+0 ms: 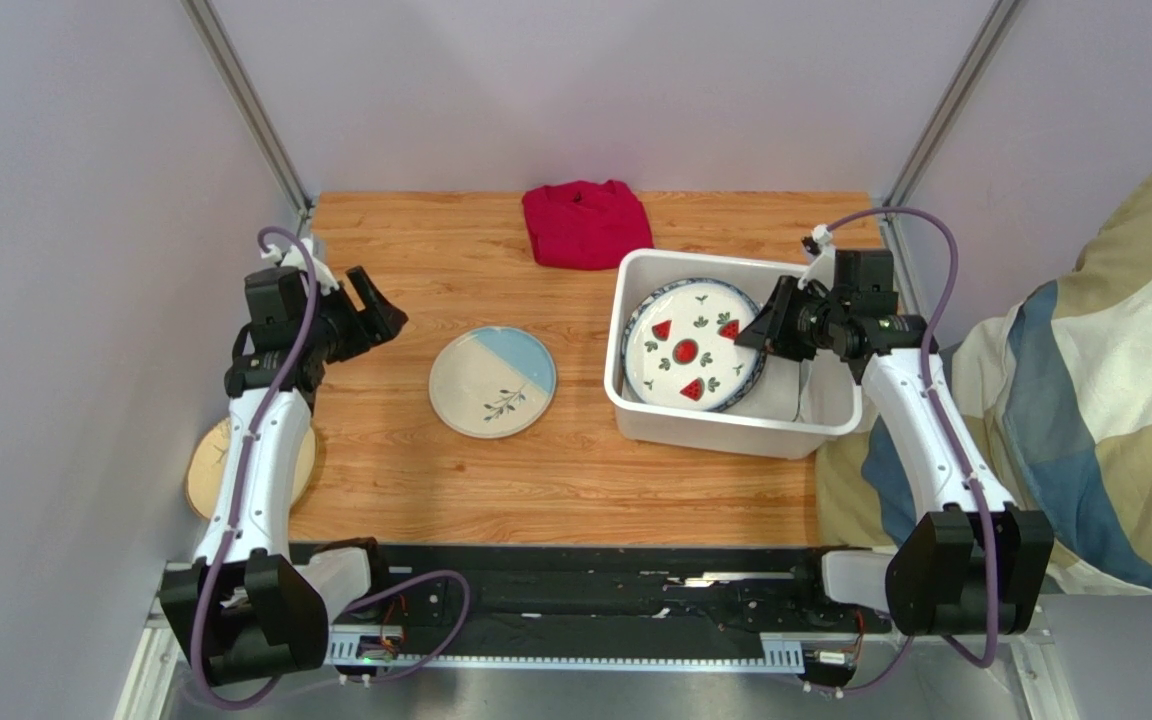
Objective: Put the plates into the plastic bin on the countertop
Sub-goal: Place the plate in the plastic bin.
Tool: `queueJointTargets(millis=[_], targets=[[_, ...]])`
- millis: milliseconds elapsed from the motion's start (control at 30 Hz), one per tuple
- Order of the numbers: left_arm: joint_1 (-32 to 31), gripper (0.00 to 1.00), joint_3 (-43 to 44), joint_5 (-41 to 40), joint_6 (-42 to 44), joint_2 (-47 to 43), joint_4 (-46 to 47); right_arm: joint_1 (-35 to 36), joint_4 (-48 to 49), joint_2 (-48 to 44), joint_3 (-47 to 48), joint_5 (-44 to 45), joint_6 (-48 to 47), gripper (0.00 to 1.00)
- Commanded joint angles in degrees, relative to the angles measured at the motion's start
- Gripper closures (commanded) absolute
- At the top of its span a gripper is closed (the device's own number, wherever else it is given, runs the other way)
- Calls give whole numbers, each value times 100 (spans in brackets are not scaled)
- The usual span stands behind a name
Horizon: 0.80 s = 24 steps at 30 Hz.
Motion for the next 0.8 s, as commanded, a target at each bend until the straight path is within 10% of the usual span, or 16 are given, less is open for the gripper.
queueJointTargets(millis=[0,233,300,767], targets=[[-68,21,108,-373,198,56,-187,208,74,-55,165,100,-59,69],[-341,15,407,-1734,391,135,-899,226,-392,-196,499,557,-270,45],[-437,15,460,-2112,435,126,-987,217,-585,-231,666,698,-332,22],[-807,7,707,-4905,1349,362,-1682,217,-1254,-705,1528,1411,-692,14]])
